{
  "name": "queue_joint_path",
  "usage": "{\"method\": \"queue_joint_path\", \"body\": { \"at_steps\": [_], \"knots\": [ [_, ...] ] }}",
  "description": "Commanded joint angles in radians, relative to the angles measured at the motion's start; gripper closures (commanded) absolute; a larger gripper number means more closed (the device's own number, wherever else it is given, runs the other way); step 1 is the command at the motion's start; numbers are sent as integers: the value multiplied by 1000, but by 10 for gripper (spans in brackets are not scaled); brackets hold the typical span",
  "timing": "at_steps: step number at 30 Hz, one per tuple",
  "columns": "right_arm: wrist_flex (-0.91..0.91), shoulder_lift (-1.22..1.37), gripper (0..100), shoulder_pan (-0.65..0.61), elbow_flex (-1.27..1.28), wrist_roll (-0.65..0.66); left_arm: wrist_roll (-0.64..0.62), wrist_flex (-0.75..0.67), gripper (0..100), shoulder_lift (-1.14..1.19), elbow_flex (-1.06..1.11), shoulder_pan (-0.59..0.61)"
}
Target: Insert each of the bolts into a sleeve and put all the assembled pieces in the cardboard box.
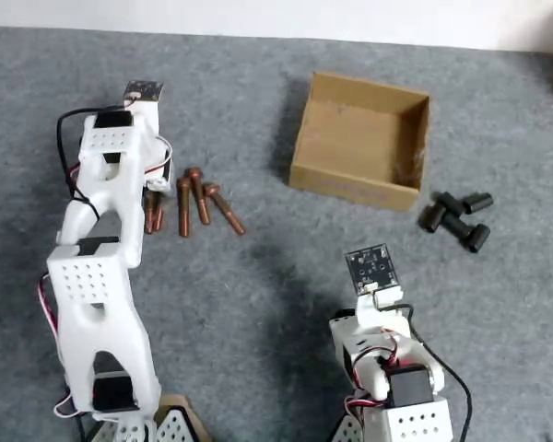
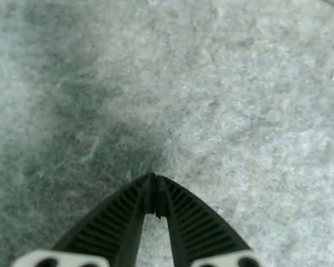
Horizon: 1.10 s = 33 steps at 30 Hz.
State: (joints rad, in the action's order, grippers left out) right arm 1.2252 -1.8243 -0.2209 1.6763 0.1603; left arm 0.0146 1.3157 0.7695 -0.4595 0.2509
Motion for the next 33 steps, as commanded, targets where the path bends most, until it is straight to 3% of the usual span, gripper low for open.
{"method": "queue_joint_path", "body": {
  "at_steps": [1, 14, 21, 27, 33],
  "knots": [
    [-16, -8, 995, -1, 148, 8, -5, 25, 994, 2, 12, 39],
    [-16, -8, 995, -1, 148, 8, -6, 213, 994, -101, -12, 21],
    [-16, -8, 995, -1, 148, 8, 5, 216, 991, -127, -15, -7],
    [-16, -8, 995, -1, 148, 8, 8, 224, 818, -94, -16, -44],
    [-16, -8, 995, -1, 148, 8, 6, 226, 805, -101, -16, -39]
  ]
}}
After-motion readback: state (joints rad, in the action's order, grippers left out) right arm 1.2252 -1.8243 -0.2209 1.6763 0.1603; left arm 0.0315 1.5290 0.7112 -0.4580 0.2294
